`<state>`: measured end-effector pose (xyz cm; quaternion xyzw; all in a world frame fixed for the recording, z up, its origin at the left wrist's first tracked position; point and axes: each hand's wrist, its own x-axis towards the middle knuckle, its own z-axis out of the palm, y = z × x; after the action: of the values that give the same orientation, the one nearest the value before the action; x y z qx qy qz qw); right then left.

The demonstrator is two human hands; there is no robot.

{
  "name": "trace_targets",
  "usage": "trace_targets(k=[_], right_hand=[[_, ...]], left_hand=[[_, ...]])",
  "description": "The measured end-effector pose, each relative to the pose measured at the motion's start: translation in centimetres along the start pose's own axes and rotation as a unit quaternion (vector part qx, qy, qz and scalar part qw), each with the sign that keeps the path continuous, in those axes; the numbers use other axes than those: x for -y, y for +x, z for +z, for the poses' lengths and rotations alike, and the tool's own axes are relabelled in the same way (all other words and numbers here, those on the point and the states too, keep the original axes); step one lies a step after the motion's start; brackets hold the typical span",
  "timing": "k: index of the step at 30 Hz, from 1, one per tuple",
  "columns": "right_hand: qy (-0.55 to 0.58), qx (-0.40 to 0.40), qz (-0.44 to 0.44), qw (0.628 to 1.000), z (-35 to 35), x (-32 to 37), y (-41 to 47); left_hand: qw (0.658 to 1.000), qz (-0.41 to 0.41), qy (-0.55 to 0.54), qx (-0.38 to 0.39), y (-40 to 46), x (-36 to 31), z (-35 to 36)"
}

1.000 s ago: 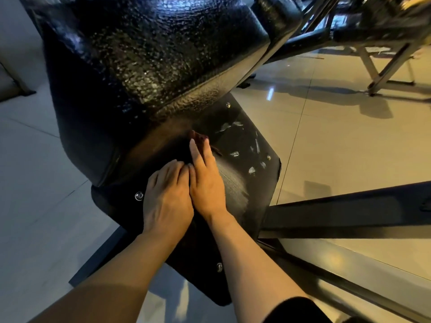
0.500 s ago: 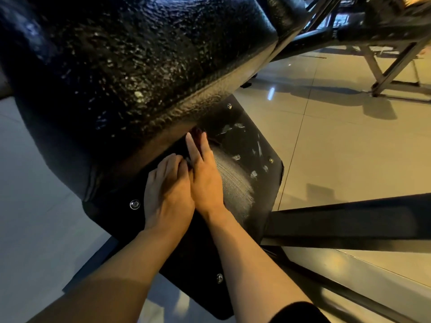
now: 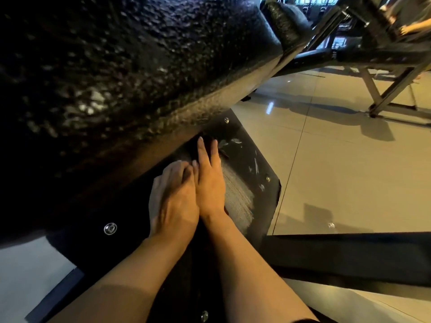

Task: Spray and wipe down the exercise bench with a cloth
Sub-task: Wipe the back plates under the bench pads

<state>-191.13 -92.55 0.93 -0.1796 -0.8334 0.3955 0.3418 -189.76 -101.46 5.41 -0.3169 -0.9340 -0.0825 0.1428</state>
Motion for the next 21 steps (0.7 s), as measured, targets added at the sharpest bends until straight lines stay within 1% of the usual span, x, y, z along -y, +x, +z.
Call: trace_targets(k=[2,4,6,8,9,10,11,12,13,14,15,16,17,18,19,20,21], right_hand=[[-0.01,-0.014,-0.008,1.0,-0.3,-1.2,0.2],[-0.012,-0.048,0.015,0.999,-0.8,-3.2,-0.2],[-0.014,-0.069,0.103,0.992,-1.7,-5.5,-1.0],[-0.016,-0.09,0.219,0.971,-2.7,-7.1,-1.8],[-0.022,-0.096,0.262,0.96,-2.9,-7.2,-2.0],[-0.03,-0.098,0.276,0.956,-2.8,-6.6,-1.8],[-0.032,-0.094,0.256,0.962,-2.5,-5.4,-1.3],[-0.029,-0.082,0.204,0.975,-1.9,-3.8,-0.6],[-0.023,-0.064,0.129,0.989,-1.3,-2.3,0.1],[-0.016,-0.044,0.051,0.998,-0.8,-0.9,0.8],[-0.011,-0.018,-0.006,1.0,-0.5,-0.2,1.2],[-0.01,0.003,-0.036,0.999,-0.5,-0.1,1.6],[-0.008,0.01,-0.046,0.999,-0.7,-0.9,1.6],[-0.006,0.001,-0.038,0.999,-1.2,-2.1,1.3],[-0.007,-0.02,-0.003,1.0,-1.7,-3.8,0.7],[-0.009,-0.042,0.057,0.997,-2.4,-5.7,-0.1],[-0.01,-0.061,0.138,0.988,-3.3,-7.6,-1.0]], left_hand=[[1.0,0.002,-0.02,-0.019,0.4,-0.3,-0.4],[1.0,-0.001,-0.018,-0.012,0.6,-0.3,-0.4],[0.999,0.035,-0.014,-0.015,0.8,0.1,0.1],[0.997,0.064,-0.014,-0.041,1.1,1.0,0.8],[0.996,0.068,-0.013,-0.048,1.0,1.2,0.9],[0.995,0.079,-0.022,-0.054,1.0,1.2,0.7],[0.994,0.084,-0.029,-0.062,1.0,1.2,0.7],[0.993,0.085,-0.036,-0.068,1.1,1.1,0.6],[0.994,0.081,-0.042,-0.069,1.0,0.9,0.5],[0.995,0.074,-0.049,-0.053,1.1,0.8,0.6],[0.997,0.056,-0.048,-0.026,1.2,0.5,0.5],[0.998,0.041,-0.04,-0.013,1.3,0.3,0.6],[0.999,0.038,-0.032,-0.015,1.3,0.0,0.7],[0.999,0.045,-0.021,-0.006,1.3,-0.2,0.9],[0.999,0.05,-0.006,0.002,1.2,-0.3,0.9],[0.999,0.053,-0.001,0.0,1.2,-0.3,1.0],[0.998,0.056,0.0,0.003,1.3,-0.3,1.2]])
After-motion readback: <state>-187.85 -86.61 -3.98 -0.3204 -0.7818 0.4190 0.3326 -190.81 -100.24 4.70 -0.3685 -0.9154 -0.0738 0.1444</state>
